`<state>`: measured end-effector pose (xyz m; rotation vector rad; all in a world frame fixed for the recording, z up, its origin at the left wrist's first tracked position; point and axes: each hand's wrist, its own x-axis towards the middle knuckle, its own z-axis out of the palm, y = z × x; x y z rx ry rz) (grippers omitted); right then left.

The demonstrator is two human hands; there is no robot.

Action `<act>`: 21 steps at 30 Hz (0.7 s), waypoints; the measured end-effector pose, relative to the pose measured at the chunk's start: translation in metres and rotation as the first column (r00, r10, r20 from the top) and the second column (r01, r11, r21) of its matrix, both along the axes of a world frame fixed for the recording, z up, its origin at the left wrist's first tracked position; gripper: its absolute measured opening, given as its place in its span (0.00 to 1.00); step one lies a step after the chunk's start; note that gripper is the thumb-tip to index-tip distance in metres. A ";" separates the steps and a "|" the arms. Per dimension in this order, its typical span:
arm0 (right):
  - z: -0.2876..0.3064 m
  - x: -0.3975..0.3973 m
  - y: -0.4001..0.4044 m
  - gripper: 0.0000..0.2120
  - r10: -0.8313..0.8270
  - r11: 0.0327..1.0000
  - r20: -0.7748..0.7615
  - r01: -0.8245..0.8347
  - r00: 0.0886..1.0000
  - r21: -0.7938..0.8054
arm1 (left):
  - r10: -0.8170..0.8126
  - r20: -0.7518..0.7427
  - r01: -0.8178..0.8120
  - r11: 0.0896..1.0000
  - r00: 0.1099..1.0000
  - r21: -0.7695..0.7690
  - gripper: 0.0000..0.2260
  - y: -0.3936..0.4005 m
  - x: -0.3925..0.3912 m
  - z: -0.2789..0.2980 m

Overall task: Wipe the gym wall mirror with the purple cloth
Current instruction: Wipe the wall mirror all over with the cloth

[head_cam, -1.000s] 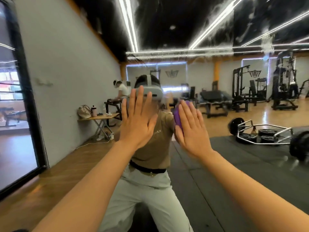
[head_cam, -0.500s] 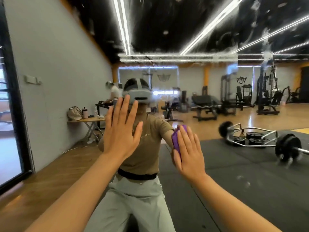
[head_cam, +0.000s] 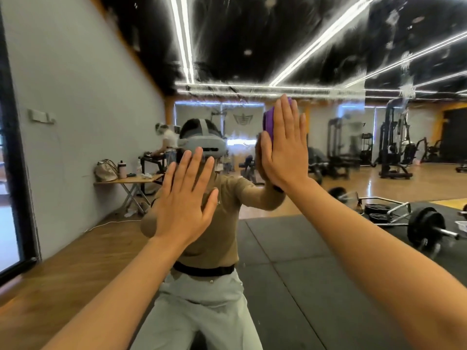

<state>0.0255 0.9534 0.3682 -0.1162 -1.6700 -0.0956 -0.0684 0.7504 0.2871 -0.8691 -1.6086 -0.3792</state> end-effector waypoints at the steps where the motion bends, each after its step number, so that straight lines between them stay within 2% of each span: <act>1: 0.001 0.000 -0.001 0.30 0.001 1.000 -0.012 -0.001 1.000 -0.006 | -0.006 -0.001 0.006 1.000 1.000 -0.001 0.30 0.000 0.000 0.000; 3: -0.015 -0.001 -0.005 0.30 0.014 1.000 -0.032 -0.014 0.999 -0.013 | -0.011 -0.005 0.011 1.000 1.000 -0.006 0.30 -0.002 -0.002 0.000; 6: -0.073 -0.003 -0.006 0.29 0.007 1.000 -0.013 -0.006 1.000 0.030 | -0.015 -0.014 0.015 1.000 1.000 -0.007 0.29 -0.002 -0.003 0.000; 10: -0.181 0.006 0.001 0.31 -0.034 0.977 0.130 0.005 0.991 0.215 | -0.028 -0.003 0.028 1.000 1.000 -0.004 0.28 -0.002 -0.002 0.000; 13: -0.221 0.013 0.008 0.34 -0.069 0.963 0.187 0.016 0.980 0.268 | -0.032 0.019 0.032 0.999 0.999 -0.011 0.28 -0.003 -0.001 -0.002; 17: -0.189 0.012 0.005 0.34 -0.063 0.955 0.169 0.010 0.984 0.297 | -0.029 0.030 0.030 0.999 0.999 -0.041 0.28 -0.008 -0.002 -0.003; 21: -0.087 -0.007 -0.013 0.30 -0.018 0.982 0.056 0.007 0.998 0.189 | -0.026 0.026 0.027 0.998 0.999 -0.065 0.27 -0.013 -0.002 -0.001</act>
